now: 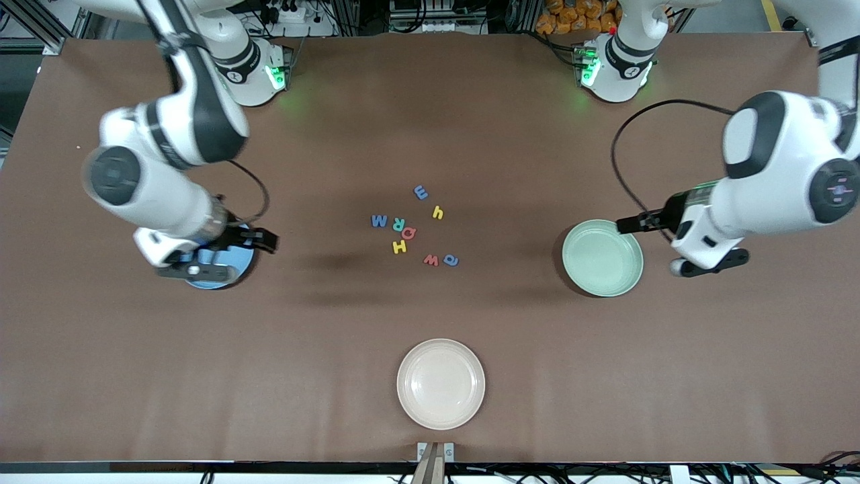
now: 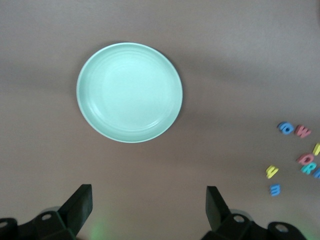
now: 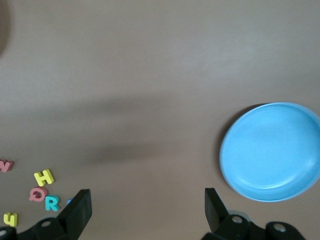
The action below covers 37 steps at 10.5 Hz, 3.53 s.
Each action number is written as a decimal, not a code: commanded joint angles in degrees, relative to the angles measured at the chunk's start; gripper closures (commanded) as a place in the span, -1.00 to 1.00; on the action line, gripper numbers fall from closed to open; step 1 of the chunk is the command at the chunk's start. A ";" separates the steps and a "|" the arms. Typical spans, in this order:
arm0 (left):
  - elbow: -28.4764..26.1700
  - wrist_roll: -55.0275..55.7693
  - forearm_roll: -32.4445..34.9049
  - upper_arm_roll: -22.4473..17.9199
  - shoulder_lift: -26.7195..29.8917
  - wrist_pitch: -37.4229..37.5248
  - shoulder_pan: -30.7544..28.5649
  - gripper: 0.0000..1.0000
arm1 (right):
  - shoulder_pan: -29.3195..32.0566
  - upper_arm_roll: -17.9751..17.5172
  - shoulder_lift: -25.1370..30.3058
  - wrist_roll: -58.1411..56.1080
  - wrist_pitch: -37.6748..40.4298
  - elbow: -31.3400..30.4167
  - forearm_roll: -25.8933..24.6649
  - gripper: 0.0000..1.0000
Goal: Sort uppercase to blue plate, lowercase to green plate
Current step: 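Move the right gripper and the left gripper toward the foam letters, then grasp the blue M with the right gripper while the left gripper lowers, then carry the blue M to the blue plate with the right gripper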
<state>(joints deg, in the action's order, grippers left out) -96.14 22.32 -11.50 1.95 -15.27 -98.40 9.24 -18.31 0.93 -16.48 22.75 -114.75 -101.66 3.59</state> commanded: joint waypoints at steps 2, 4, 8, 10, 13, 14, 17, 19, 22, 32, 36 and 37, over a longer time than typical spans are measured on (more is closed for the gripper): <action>0.52 9.56 -1.42 -0.45 -4.40 -6.70 5.32 -1.00 | -6.19 0.30 -4.25 9.05 -9.13 -3.43 0.63 -1.00; 0.69 14.75 -1.42 -4.64 -6.95 -10.22 12.08 -1.00 | -8.14 0.30 -4.27 9.86 -17.23 -10.36 0.72 -1.00; 2.88 27.76 -6.66 -15.79 -14.68 -17.08 26.05 -1.00 | -13.50 0.30 -4.35 16.70 -20.15 -14.61 0.72 -1.00; 3.51 35.38 -14.39 -24.32 -20.82 -20.32 35.27 -1.00 | -16.30 0.39 -6.10 20.82 -23.23 -15.85 0.63 -1.00; 4.56 50.15 -17.32 -27.61 -26.38 -24.21 42.08 -1.00 | -19.74 0.39 -8.39 23.39 -24.72 -15.85 0.10 -1.00; 4.56 53.76 -18.55 -27.61 -26.82 -24.21 42.96 -1.00 | -20.01 0.39 -9.18 23.48 -26.30 -16.02 0.19 -1.00; 7.20 61.67 -23.64 -27.61 -28.14 -26.57 43.41 -1.00 | -21.77 0.39 -11.64 25.85 -30.08 -16.02 0.19 -1.00; 7.46 69.15 -23.57 -27.44 -28.06 -28.08 43.93 -1.00 | -21.94 0.39 -12.87 26.46 -31.23 -16.11 0.19 -1.00; 7.20 76.64 -23.92 -27.26 -27.35 -27.99 45.77 -1.00 | -22.56 0.39 -12.97 27.26 -33.85 -18.39 0.19 -1.00; 12.30 71.84 -25.94 -19.70 -34.38 -33.09 46.83 -1.00 | -24.05 0.39 -12.26 30.94 -35.01 -19.10 0.19 0.96; 11.86 69.35 -23.84 -19.88 -34.47 -32.74 46.75 -1.00 | -23.97 0.39 -12.00 31.21 -36.42 -19.28 0.19 1.00; 11.42 69.27 -22.01 -19.79 -34.82 -32.56 46.75 -1.00 | -23.44 0.48 -11.13 31.21 -36.33 -19.28 0.19 1.00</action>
<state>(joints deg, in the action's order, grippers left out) -84.89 92.76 -35.23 -17.59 -49.38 -131.54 55.95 -41.79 1.14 -28.98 53.00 -150.17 -119.89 3.60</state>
